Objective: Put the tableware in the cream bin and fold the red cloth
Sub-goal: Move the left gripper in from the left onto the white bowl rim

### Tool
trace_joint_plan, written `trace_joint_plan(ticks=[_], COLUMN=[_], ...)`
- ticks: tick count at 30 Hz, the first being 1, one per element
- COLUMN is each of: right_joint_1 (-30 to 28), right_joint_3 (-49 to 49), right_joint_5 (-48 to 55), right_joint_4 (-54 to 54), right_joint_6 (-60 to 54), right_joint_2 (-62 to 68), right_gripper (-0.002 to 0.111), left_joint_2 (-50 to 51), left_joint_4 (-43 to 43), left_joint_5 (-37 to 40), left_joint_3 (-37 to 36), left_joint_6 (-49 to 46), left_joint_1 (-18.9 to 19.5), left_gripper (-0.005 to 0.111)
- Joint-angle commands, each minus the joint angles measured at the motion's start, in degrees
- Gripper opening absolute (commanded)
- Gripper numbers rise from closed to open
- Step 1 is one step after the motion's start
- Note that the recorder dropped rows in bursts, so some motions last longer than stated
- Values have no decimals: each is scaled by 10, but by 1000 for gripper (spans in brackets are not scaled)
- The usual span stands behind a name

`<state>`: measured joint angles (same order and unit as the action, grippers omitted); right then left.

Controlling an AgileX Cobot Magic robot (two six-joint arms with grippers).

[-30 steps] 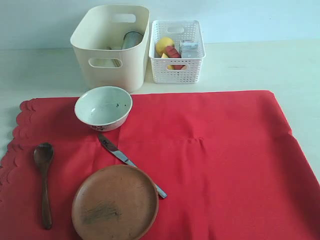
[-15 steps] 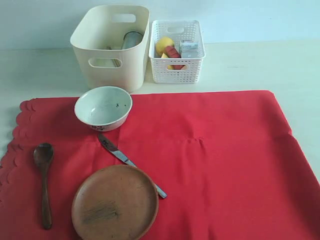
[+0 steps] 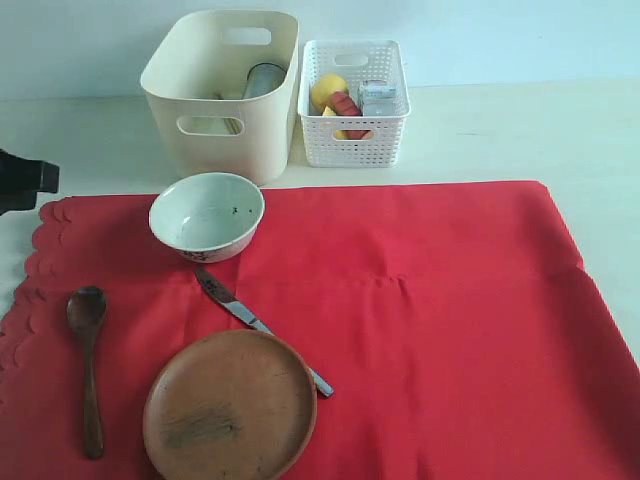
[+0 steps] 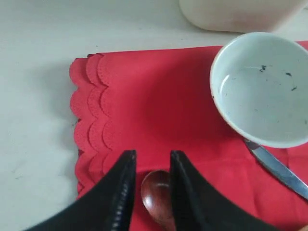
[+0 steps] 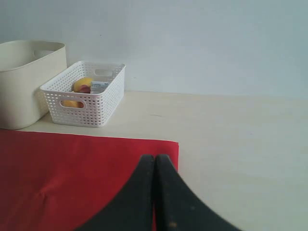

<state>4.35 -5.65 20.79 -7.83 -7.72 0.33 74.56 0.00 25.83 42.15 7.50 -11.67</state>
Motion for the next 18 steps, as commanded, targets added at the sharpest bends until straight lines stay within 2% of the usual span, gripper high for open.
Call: trace_joint_plan(ticks=[1, 3, 11, 18], right_joint_1=[-3, -3, -3, -3], right_joint_3=[1, 1, 1, 1], right_joint_5=[-1, -1, -1, -1], right_joint_4=[4, 4, 4, 4], right_joint_6=[3, 3, 3, 3], right_joint_2=[-3, -3, -3, -3], right_gripper=[0, 0, 0, 0], left_joint_2=[65, 90, 194, 286], left_joint_4=[-9, -13, -21, -22], left_joint_5=[8, 11, 34, 74], left_joint_3=[53, 75, 181, 263], left_joint_6=[-13, -16, -58, -58], left_joint_1=[-6, -10, -49, -50], left_gripper=[43, 46, 46, 46])
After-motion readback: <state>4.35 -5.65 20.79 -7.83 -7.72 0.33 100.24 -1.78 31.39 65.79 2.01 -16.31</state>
